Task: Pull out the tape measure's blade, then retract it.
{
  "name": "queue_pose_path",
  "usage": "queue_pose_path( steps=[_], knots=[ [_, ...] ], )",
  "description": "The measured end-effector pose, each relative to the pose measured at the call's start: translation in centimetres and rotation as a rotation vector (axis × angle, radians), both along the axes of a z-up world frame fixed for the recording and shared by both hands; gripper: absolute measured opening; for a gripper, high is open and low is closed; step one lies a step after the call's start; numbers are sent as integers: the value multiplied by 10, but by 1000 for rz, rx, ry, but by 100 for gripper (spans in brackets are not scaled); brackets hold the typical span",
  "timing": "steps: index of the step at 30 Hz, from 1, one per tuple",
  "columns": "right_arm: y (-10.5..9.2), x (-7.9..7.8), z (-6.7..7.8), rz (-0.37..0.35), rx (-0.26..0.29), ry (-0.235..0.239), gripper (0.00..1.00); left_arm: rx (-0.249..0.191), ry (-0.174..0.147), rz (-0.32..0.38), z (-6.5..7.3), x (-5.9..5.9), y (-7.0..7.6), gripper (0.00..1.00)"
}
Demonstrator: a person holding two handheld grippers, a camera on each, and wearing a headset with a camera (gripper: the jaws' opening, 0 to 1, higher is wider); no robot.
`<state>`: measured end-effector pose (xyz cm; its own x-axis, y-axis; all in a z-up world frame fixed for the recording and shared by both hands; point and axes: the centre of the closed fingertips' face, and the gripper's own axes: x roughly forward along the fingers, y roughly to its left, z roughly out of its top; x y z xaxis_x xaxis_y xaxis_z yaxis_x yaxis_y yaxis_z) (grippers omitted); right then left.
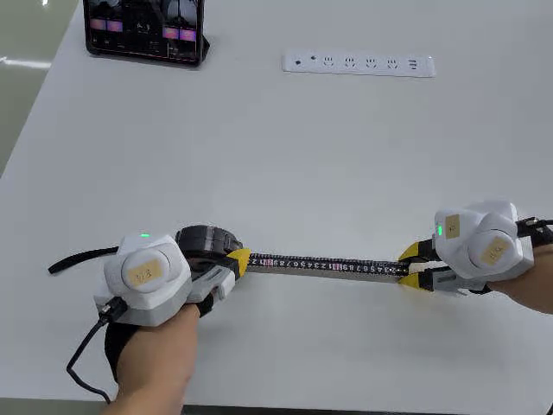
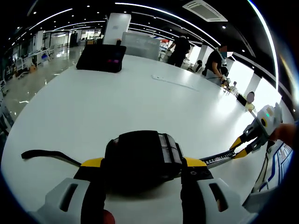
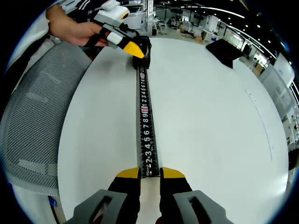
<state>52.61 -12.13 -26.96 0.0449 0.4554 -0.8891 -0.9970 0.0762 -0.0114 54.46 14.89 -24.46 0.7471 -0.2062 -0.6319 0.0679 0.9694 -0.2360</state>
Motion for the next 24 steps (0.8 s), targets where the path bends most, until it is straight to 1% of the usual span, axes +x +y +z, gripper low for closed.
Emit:
queue_pose_path(
  steps=[14,24],
  knots=[
    [0,0,0,10,-18,7,11,5,14,-13,-1,-1,0,60],
    [-1,0,-1,8,-17,9,10,6,25,-24,0,-2,0,59]
  ],
)
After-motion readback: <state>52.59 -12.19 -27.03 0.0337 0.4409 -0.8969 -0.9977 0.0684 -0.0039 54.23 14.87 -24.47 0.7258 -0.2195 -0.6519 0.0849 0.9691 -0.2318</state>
